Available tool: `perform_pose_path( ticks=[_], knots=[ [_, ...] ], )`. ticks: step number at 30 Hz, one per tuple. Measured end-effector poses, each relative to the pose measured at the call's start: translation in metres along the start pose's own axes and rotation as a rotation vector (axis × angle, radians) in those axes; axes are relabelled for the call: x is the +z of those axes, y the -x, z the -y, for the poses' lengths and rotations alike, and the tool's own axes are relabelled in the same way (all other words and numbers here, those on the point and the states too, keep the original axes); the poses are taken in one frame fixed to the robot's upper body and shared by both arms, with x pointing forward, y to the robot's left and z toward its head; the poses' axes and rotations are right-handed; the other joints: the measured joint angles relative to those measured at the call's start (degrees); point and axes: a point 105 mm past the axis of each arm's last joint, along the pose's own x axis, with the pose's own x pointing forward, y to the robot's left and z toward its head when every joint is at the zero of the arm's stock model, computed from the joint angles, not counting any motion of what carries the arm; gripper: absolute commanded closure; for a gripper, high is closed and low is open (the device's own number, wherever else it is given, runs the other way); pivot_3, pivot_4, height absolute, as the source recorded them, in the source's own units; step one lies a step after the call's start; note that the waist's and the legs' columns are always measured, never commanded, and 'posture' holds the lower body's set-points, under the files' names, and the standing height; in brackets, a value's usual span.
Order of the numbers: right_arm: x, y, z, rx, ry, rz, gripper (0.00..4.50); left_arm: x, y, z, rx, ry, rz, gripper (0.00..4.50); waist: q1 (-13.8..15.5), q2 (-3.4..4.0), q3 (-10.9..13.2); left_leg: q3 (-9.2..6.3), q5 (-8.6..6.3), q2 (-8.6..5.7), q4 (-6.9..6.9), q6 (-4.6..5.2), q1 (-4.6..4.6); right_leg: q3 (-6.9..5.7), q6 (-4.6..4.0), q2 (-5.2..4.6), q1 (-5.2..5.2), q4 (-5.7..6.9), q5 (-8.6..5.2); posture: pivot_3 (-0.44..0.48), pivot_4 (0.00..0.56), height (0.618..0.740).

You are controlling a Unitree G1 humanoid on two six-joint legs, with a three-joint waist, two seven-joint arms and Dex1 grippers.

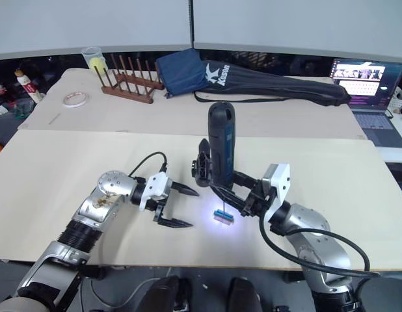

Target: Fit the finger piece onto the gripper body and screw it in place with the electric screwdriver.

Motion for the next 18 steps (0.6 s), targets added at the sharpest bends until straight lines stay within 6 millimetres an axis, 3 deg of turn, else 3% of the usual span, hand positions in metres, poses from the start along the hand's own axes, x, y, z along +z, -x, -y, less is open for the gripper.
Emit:
perform_pose_path(
  ticks=[18],
  knots=[
    [-0.0026,-0.0015,-0.0033,0.0,0.014,0.005,2.57,0.0019,0.0005,-0.0036,0.013,0.001,-0.004,0.0,0.0,0.0,0.0,-0.01,0.0,0.0,0.0,0.0,0.0,0.0,0.0,0.0,0.01,0.0,0.0,0.0,0.15,0.73]
  ],
)
